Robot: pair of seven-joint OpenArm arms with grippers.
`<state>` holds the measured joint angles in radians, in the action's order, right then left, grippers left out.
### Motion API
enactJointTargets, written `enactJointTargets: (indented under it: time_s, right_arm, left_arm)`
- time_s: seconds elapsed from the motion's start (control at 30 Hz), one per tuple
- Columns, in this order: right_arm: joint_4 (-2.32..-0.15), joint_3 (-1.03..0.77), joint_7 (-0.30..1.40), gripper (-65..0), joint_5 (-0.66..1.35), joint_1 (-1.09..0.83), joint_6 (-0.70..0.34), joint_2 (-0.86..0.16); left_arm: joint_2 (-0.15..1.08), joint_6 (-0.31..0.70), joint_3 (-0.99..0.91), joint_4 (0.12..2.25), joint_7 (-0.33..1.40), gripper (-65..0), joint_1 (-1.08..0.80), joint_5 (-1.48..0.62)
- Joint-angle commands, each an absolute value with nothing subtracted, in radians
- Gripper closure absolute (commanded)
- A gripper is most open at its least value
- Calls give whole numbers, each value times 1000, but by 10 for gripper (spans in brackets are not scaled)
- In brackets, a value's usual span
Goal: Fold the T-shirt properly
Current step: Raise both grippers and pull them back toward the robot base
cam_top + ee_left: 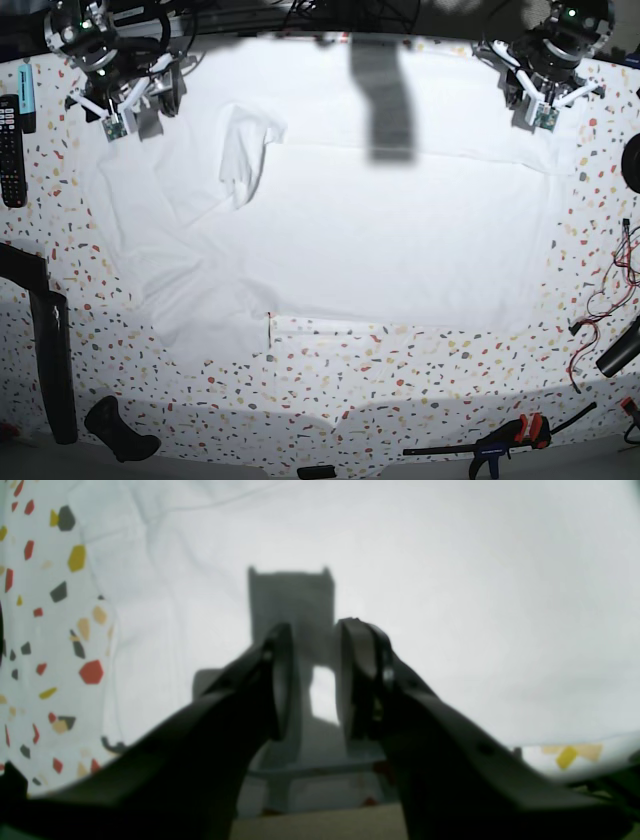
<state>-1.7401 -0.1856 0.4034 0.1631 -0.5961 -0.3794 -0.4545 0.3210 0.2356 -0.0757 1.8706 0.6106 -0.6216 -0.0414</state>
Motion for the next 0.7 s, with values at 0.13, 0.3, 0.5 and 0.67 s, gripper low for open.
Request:
enactJointTargets:
  time_s: [0.13,0.3,0.5,0.67]
  right_arm:
    - [-1741,-191,456,-372,136,-533,-367,-466]
    - [-1742,-191,485,-372,169,-536,-369,-465]
    - [-1742,-191,487,-372,165,-560,-369,-465]
    - [-1780,-191,485,-372,165,-560,-368,-466]
  left_arm:
    - [331,227,-77,1940,648,-163,-634,-26]
    - [331,227,-77,2003,656,-163,-634,-26]
    - [331,207,-77,2012,658,-163,-634,-25]
    - [331,205,-78,2016,655,-163,-626,-26]
